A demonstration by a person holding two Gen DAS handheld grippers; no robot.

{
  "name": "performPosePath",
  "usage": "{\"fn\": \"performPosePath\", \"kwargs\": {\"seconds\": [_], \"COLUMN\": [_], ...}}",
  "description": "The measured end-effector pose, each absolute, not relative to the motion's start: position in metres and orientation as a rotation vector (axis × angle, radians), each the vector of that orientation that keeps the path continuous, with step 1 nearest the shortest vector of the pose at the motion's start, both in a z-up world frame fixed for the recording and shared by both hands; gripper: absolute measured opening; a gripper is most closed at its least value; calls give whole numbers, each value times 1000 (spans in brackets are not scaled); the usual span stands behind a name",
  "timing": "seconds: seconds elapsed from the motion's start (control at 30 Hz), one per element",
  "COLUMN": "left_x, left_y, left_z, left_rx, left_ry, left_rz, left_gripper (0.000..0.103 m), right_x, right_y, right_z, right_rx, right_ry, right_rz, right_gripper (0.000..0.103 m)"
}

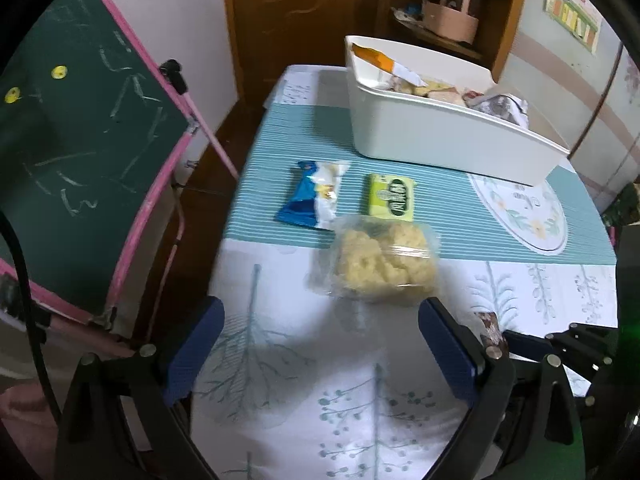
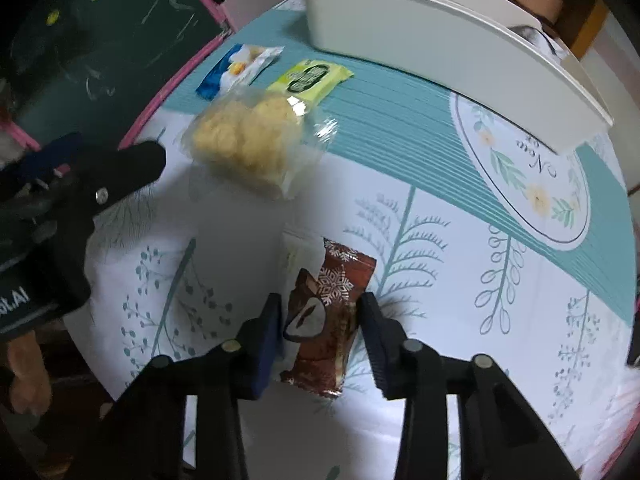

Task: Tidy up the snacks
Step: 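Grasp the clear puff bag with left tool while right tool grasps brown chocolate pack, then carry the puff bag to the tray while the right tool carries the chocolate pack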

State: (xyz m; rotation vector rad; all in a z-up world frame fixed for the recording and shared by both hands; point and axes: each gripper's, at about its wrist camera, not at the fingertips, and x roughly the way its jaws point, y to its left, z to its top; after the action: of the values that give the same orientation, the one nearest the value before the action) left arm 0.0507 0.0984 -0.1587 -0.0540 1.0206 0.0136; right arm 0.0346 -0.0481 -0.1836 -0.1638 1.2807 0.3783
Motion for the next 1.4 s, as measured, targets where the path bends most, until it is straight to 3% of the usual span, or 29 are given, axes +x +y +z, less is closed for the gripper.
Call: {"fn": "performPosePath", "kwargs": {"seconds": [0.23, 0.73, 0.77, 0.83, 0.93, 1.4], "left_x": [82, 129, 129, 128, 126, 95], "left_y": [76, 65, 63, 59, 54, 37], "left_z": [-167, -214, -214, -213, -207, -156], "left_rx": [-66, -69, -56, -17, -3, 23], "left_ry": [1098, 1267, 1262, 1236, 1219, 1121], "left_rz": [-110, -52, -48, -35, -41, -84], "left_gripper": [97, 97, 96, 77, 68, 66], "right_x": [55, 53, 53, 54, 56, 61], "right_y": [-89, -113, -112, -109, -106, -124], "right_z": [-185, -189, -188, -188, -188, -181], "right_rx": [-4, 2, -1, -13, -28, 57], "right_ry": [1257, 1226, 1224, 1220, 1218, 1226], "right_rz": [318, 361, 361, 360, 357, 260], "right_gripper": [36, 36, 36, 36, 36, 34]}}
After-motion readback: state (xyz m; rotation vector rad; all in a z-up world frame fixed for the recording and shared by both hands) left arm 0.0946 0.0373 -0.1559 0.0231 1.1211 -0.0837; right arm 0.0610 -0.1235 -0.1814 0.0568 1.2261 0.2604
